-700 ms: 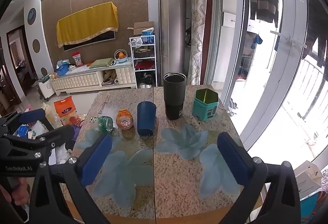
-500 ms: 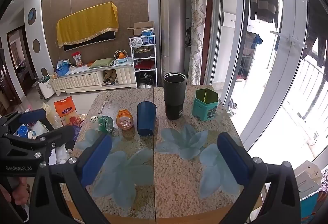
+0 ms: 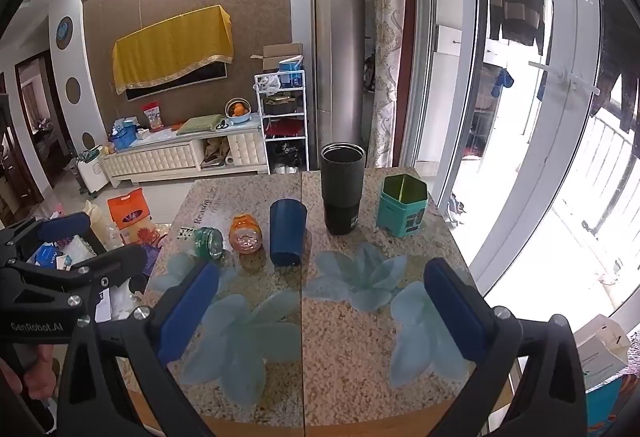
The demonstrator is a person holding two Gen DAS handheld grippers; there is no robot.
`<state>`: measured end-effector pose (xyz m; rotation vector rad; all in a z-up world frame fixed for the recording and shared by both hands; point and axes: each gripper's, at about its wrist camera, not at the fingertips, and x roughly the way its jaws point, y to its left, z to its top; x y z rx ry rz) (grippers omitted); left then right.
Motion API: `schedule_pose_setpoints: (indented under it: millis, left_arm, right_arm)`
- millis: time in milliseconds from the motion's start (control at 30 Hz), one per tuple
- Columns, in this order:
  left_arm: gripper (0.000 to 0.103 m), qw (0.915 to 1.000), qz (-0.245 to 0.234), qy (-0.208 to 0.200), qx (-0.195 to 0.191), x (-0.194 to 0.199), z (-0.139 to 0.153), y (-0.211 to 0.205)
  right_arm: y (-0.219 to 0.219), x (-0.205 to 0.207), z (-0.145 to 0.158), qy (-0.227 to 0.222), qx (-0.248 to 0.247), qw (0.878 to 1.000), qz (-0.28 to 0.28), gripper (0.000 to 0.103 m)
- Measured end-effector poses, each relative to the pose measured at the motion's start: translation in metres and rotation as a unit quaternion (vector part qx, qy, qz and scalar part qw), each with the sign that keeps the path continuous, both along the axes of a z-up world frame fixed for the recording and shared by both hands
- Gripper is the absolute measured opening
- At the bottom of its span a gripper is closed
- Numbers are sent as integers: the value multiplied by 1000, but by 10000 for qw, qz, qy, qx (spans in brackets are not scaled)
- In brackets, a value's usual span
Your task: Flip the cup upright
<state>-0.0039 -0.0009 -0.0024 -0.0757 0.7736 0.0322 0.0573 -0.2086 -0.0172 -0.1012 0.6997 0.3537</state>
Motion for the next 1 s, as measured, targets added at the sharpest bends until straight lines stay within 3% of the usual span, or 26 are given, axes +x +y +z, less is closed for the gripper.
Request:
schedule_pose_setpoints:
  millis: [1000]
  left_arm:
    - [102,10000,-13,10,-8,2,-1,-1]
  right_arm:
    - [2,-3,1,35,25,10000,33,103]
